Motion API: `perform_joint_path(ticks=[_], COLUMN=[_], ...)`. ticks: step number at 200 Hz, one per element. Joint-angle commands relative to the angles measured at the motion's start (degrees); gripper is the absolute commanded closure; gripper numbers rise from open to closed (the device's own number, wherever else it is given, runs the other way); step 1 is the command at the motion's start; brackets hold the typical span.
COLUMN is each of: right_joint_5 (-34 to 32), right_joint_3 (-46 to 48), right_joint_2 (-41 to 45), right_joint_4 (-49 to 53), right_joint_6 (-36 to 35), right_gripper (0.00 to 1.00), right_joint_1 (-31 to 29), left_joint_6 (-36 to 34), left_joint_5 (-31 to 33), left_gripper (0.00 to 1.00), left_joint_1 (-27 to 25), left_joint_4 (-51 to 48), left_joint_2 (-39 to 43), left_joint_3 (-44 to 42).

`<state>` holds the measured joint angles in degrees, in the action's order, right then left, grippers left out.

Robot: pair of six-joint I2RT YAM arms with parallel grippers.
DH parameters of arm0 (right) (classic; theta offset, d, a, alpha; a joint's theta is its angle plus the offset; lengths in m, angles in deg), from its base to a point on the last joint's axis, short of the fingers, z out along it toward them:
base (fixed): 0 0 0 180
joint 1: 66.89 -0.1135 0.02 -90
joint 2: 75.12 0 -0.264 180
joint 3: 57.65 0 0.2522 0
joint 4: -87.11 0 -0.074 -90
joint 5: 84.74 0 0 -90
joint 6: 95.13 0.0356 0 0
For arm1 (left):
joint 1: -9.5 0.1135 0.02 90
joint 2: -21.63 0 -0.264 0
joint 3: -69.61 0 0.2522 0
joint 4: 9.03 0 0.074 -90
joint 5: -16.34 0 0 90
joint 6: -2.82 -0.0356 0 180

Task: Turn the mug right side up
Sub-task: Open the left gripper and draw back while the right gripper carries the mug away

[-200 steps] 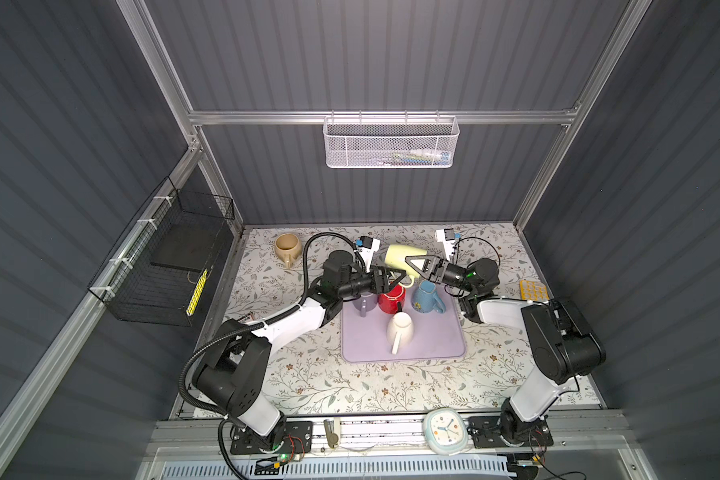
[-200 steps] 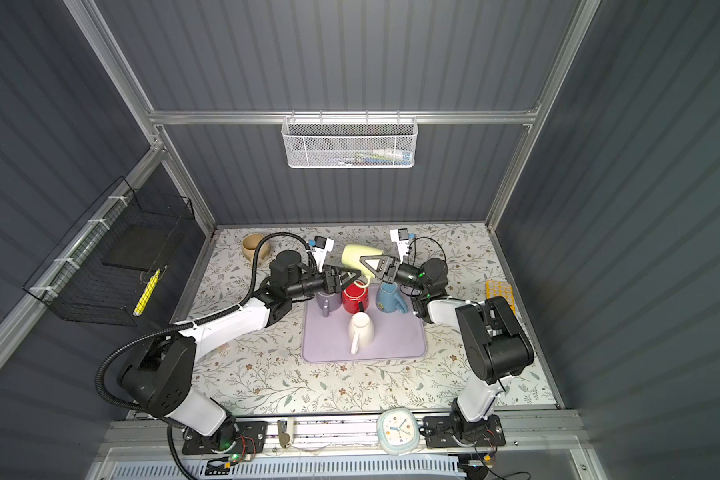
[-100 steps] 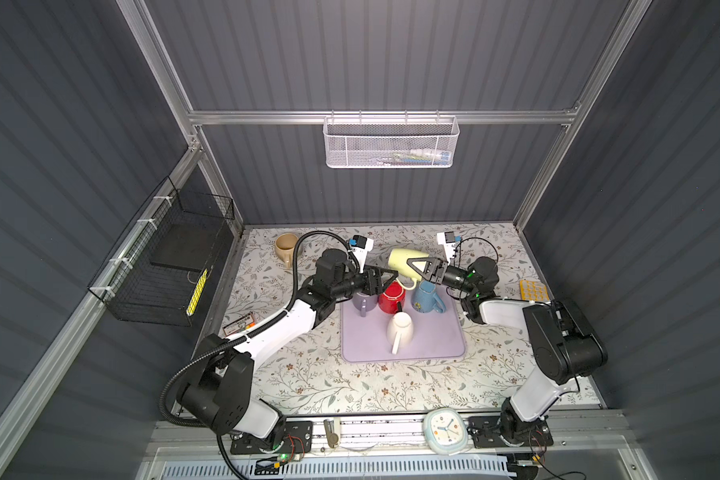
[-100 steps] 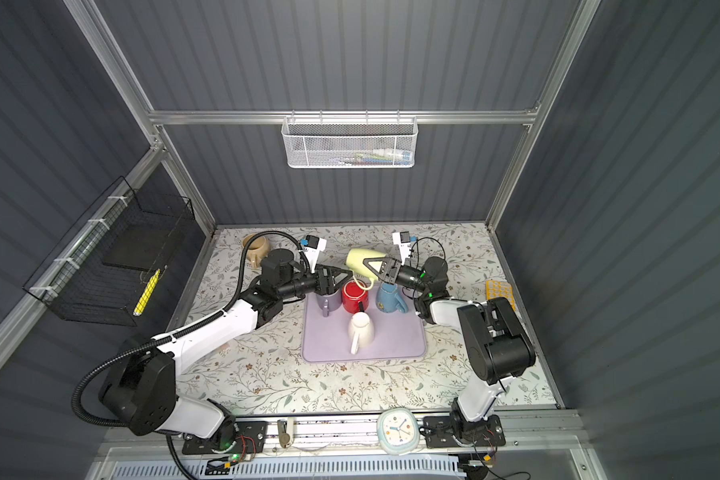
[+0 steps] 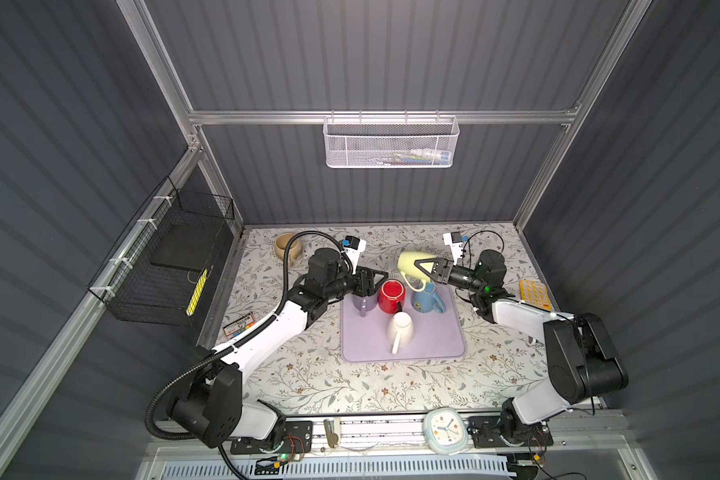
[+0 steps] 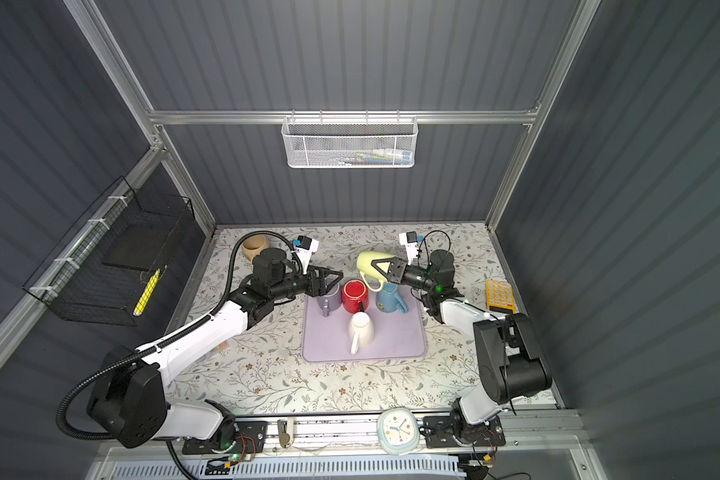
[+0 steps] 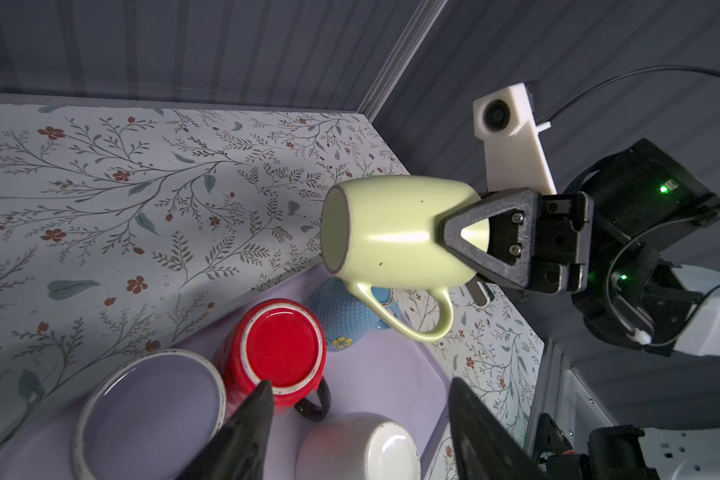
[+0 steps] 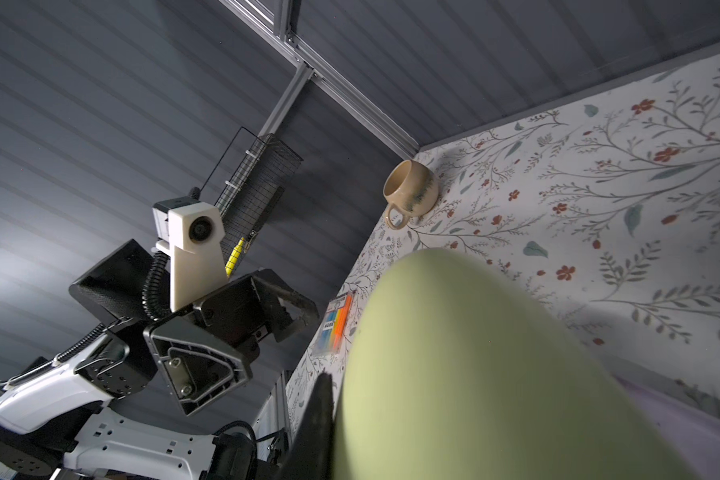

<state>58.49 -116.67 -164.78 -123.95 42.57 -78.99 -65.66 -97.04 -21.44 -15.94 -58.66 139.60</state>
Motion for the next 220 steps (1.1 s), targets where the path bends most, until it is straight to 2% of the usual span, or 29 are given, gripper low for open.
perform_joint_path(ticks=[1,42,87,107,113,148,220], right_joint_5=[-0.59,-3.19,-12.49,-15.05,-16.09,-22.02,-32.03], right_joint_3=[-4.01,-8.53,-17.41,-21.18,-22.15,-30.41,-47.20], right_joint_2=[2.96,5.70,6.28,5.20,4.76,0.80,-10.44], right_joint_4=[7.66,24.94,50.26,56.98,58.72,70.81,85.82], right_joint_6=[-7.23,-16.06,-28.92,-31.61,-32.51,-38.09,-45.43], right_gripper=[1.00,1.00,1.00,1.00,1.00,1.00,1.00], right_joint_1=[0.96,3.07,5.90,7.71,8.14,9.45,11.92], left_joint_6=[-3.25,-6.02,-10.27,-12.71,-13.41,-16.53,-19.08], left_joint_5=[1.15,2.78,4.05,4.04,6.13,8.33,10.38], left_gripper=[0.33,0.33,0.33,0.33,0.33,0.33,0.34], left_joint_1=[0.61,0.79,0.92,0.88,0.89,0.89,0.88], left_joint_4=[-4.10,-7.99,-14.44,-18.11,-19.12,-23.29,-26.69], left_joint_2=[1.75,3.24,4.87,5.64,6.10,7.98,10.59], left_joint_3=[2.05,2.22,2.56,2.84,2.81,2.52,0.69])
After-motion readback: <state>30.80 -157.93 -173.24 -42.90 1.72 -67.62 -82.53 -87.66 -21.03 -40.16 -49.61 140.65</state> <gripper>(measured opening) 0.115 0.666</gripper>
